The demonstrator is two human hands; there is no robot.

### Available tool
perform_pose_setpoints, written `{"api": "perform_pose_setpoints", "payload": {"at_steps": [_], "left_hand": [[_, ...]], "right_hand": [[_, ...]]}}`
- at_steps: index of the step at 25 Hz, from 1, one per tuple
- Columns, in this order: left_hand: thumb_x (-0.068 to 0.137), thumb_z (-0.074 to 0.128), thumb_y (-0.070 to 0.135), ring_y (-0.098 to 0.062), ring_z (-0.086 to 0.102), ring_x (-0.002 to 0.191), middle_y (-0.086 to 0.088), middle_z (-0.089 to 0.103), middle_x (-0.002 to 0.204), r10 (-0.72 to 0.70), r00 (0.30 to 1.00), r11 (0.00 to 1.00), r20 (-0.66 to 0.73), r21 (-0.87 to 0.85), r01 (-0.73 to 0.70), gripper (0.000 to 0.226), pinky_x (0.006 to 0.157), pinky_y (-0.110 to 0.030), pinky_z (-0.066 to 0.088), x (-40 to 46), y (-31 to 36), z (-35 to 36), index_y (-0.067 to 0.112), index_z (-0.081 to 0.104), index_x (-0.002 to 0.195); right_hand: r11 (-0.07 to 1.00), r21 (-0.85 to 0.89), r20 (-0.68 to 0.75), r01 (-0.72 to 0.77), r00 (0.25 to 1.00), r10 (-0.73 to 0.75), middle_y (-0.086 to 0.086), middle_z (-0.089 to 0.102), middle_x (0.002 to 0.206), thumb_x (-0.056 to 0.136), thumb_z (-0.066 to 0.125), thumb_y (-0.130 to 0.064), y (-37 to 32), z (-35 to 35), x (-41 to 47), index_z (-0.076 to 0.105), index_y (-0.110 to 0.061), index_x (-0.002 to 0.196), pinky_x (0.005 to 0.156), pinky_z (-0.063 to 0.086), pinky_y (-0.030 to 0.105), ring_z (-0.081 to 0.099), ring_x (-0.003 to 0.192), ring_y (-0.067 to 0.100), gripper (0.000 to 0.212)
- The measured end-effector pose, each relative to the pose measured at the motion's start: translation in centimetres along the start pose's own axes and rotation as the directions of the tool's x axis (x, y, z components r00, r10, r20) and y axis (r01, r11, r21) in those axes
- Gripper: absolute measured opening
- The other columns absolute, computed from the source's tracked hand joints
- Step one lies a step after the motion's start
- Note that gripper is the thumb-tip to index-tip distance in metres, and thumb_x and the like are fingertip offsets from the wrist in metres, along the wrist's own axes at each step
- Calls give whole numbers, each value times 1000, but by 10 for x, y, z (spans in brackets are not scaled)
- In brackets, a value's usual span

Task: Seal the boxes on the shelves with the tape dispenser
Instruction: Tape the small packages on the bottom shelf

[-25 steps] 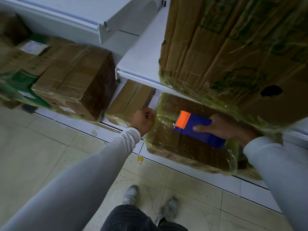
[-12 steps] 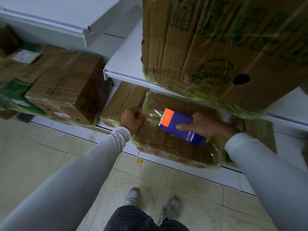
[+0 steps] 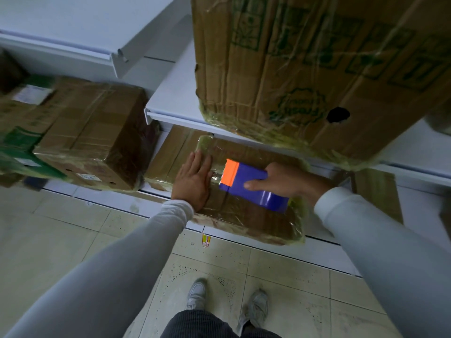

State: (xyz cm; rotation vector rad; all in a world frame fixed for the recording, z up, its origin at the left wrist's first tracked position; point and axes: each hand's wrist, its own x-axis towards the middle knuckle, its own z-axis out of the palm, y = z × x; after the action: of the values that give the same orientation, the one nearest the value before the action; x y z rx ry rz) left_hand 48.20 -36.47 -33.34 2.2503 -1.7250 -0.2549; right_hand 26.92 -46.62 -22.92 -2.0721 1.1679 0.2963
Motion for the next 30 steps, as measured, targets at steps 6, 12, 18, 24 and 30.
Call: {"api": "perform_pose_setpoints", "payload": {"at_steps": [6, 12, 18, 24, 30], "left_hand": [[101, 28, 36, -30, 9, 146, -11, 11, 158, 30, 1000, 999, 7, 16, -30, 51, 116, -47, 19, -1, -1, 0, 17, 25, 149], [89, 28, 68, -24, 1, 147, -7, 5, 160, -17, 997, 990, 70, 139, 8, 78, 119, -40, 8, 1, 8, -1, 22, 18, 151], [94, 38, 33, -33, 16, 144, -15, 23, 155, 283, 959, 955, -9, 91, -281, 58, 116, -50, 17, -2, 69, 0, 12, 31, 147], [102, 25, 36, -21, 11, 146, -3, 17, 158, 210, 969, 965, 131, 132, -227, 51, 116, -39, 8, 2, 128, 45, 20, 20, 150], [100, 22, 45, -20, 11, 146, -2, 16, 159, 210, 968, 967, 135, 116, -226, 55, 117, -40, 6, 6, 122, 55, 22, 20, 150]], "right_hand": [[968, 252, 130, -3, 991, -30, -15, 73, 66, 71, 78, -56, 78, -51, -47, 69, -26, 82, 53, 44, 12, 68, 57, -1, 33], [976, 170, 79, -137, 989, 125, 3, 73, 64, 54, 69, -75, 122, -46, -64, 73, -15, 74, 60, 47, 31, 69, 61, 20, 64], [949, 270, 62, -163, 986, 152, -2, 70, 62, 76, 71, -59, 123, -31, -68, 67, -16, 75, 53, 43, 22, 65, 56, 12, 43], [942, 312, 45, -124, 992, 116, 2, 70, 71, 79, 69, -59, 135, -25, -71, 69, -12, 83, 53, 41, 22, 64, 61, 14, 47], [954, 254, 104, -159, 985, 136, 3, 71, 67, 62, 66, -69, 193, -59, -114, 73, -16, 80, 57, 45, 23, 64, 60, 13, 57]]}}
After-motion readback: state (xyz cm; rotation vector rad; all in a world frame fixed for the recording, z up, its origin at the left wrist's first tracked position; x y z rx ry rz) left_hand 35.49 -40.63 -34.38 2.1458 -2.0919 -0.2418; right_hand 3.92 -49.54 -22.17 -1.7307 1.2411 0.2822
